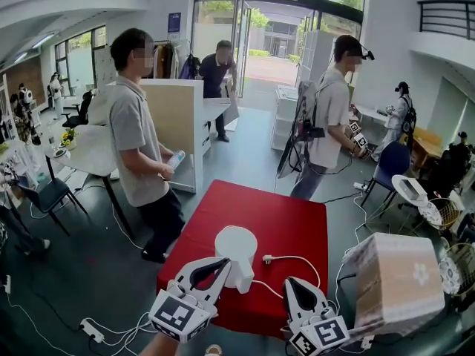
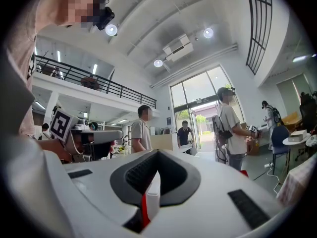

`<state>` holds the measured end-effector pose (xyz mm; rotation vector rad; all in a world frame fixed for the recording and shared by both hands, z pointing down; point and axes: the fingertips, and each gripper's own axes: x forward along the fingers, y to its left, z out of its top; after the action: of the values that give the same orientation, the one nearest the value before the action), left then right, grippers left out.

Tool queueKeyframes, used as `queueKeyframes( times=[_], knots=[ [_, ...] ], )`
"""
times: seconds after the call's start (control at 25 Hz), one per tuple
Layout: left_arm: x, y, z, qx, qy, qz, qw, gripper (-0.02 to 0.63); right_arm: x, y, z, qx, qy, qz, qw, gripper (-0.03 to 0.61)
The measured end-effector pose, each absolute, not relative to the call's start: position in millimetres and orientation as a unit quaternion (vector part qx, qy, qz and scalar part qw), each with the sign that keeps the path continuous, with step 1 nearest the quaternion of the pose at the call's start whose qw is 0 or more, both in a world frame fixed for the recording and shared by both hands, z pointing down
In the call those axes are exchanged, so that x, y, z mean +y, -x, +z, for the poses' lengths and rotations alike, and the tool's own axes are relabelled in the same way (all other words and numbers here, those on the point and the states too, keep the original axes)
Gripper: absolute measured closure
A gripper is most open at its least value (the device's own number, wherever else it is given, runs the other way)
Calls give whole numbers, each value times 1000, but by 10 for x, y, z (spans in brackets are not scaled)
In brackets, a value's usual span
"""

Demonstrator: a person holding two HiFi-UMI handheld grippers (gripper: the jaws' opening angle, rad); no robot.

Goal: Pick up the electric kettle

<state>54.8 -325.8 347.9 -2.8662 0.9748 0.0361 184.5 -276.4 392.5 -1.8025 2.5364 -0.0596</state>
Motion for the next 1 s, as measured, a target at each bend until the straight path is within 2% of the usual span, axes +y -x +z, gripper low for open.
queueKeyframes(
  times=[0.04,0.08,0.12,0.56,1.0],
  knots=[
    [-3275,-557,3478,318,946,13,56,593,-2777,-1847,3926,815,579,-20,14,568],
    [-3289,-573,3481,314,948,14,55,514,-2787,-1850,3930,815,579,-20,13,568],
    [-3295,-599,3497,308,950,14,53,399,-2794,-1855,3939,815,579,-20,12,569],
    [-3374,-805,3578,271,960,-11,64,411,-2951,-1940,3860,806,590,-21,38,569],
    [-3474,-891,4089,253,966,-39,30,416,-2970,-2004,3962,803,594,-34,33,568]
  ],
)
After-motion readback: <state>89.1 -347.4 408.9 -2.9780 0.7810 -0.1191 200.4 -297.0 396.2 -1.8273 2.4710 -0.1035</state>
